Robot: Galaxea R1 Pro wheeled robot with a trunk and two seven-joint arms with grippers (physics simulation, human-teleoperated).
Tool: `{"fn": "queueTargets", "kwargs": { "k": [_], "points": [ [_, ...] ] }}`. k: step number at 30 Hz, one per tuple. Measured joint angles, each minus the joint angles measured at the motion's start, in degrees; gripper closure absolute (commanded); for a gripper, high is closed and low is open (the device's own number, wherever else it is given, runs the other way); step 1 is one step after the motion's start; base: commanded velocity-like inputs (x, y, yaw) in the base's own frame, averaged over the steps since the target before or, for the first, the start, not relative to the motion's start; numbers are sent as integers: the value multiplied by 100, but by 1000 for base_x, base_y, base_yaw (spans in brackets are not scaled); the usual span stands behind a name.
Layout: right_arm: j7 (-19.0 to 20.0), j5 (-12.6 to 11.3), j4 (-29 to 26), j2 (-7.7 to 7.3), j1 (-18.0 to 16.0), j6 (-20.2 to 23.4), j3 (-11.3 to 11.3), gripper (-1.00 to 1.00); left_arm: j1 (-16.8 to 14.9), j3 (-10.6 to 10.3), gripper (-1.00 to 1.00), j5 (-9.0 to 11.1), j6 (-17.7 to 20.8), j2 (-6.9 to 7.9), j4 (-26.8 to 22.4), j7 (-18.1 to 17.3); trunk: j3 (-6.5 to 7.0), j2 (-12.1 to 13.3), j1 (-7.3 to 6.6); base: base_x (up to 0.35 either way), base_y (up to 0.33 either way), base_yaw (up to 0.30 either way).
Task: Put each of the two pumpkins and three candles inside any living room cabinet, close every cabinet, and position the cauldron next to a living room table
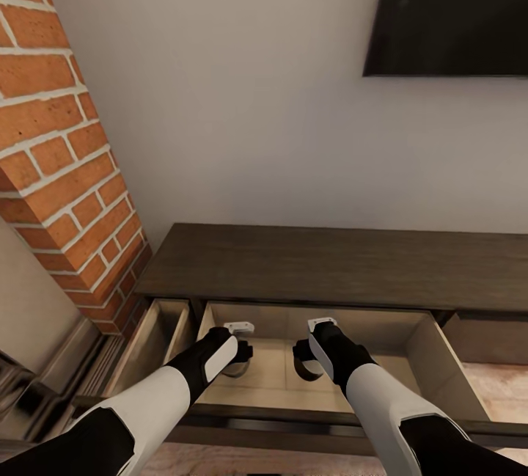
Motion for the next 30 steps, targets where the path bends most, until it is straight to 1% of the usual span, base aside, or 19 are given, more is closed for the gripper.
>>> {"fn": "queueTargets", "kwargs": {
  "k": [7,11,30],
  "points": [
    [-3,2,4,0,12,-48,3,100,0,-19,100,22,4,2,8,-26,-9,0,0,0,0,0],
    [-4,6,-206,0,11,-53,12,100,0,-10,100,42,-42,3,79,-119,-16,0,0,0,0,0],
    [0,0,-269,0,13,0,10,100,0,-12,100,36,-56,3,102,-165,-184,0,0,0,0,0]
  ]
}}
